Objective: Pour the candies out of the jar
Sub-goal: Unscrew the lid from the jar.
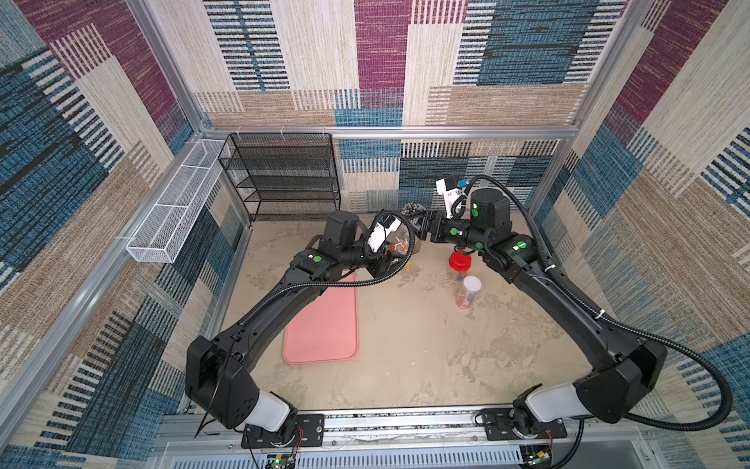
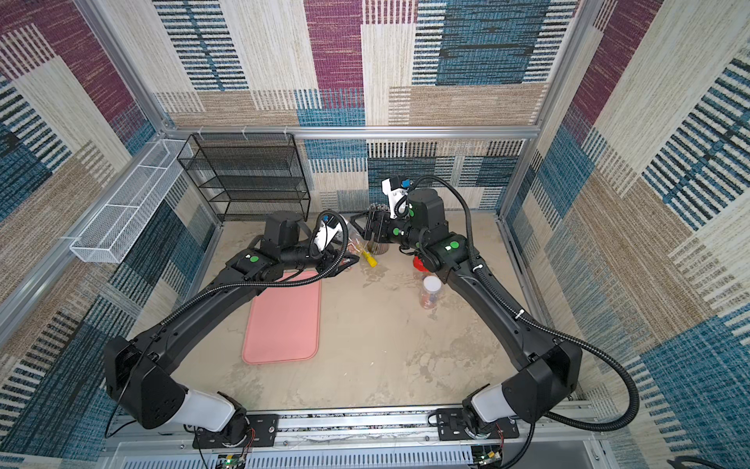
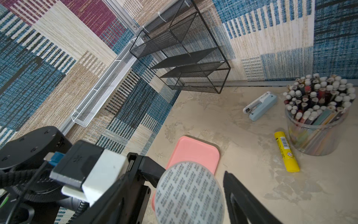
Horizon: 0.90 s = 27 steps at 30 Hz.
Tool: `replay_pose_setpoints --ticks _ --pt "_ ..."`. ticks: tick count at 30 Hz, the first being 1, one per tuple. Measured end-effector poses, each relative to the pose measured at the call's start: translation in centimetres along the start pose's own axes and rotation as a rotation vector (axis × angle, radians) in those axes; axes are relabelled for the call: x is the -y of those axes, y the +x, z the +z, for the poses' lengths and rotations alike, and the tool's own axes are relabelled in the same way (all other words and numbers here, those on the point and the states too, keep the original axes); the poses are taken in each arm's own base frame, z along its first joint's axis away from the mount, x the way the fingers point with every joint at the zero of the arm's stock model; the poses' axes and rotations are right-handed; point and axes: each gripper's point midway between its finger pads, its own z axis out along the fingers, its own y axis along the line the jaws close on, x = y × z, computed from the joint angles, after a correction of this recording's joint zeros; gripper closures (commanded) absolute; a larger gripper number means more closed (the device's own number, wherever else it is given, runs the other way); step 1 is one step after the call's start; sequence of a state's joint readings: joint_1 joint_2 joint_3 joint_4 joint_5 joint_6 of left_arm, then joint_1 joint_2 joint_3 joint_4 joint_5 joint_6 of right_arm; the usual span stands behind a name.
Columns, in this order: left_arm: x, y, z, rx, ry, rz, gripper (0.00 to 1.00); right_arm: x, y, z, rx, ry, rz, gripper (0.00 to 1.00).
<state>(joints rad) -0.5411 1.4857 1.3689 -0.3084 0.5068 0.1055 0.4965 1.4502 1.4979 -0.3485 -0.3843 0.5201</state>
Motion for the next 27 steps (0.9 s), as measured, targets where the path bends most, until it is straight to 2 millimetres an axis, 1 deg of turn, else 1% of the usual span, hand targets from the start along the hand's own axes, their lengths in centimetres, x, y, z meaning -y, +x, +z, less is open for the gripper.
replay_pose_setpoints --ticks 4,8,11,17,20,23,25,27 --pt "0.0 0.1 0.0 0.000 -0.008 0.006 1.00 0.7 0.4 0.7 -0.005 0.029 0.023 0.25" --pt "-0.1 0.0 -0.1 0.007 -0.024 0.012 1.00 1.0 1.1 1.2 -0.023 0.033 0.038 0.27" --pt "-0.1 -0.1 -0.1 0.011 -0.028 0.018 1.00 1.0 1.3 1.4 -0.025 0.030 0.046 0.35" --pt "-0.1 0.0 -0.1 0.009 -0.028 0.019 1.00 0.9 1.3 1.4 -0.023 0.024 0.063 0.54" --pt "-0.1 -0.1 -0.1 0.010 -0.028 0.019 1.00 0.7 1.3 1.4 -0.025 0.016 0.062 0.58" --pt "-0.1 -0.6 -0.4 0.022 -0.014 0.018 1.00 0.1 1.1 1.1 -0.026 -0.011 0.037 0.59" --pt "0.2 -1.6 -0.7 0.046 0.030 0.022 1.00 -0.8 0.3 0.6 -0.016 -0.052 0.000 0.63" --pt "0.9 -3.0 -1.4 0.085 0.102 0.030 1.00 -2.2 -0.7 -0.4 -0.002 -0.120 -0.055 0.65"
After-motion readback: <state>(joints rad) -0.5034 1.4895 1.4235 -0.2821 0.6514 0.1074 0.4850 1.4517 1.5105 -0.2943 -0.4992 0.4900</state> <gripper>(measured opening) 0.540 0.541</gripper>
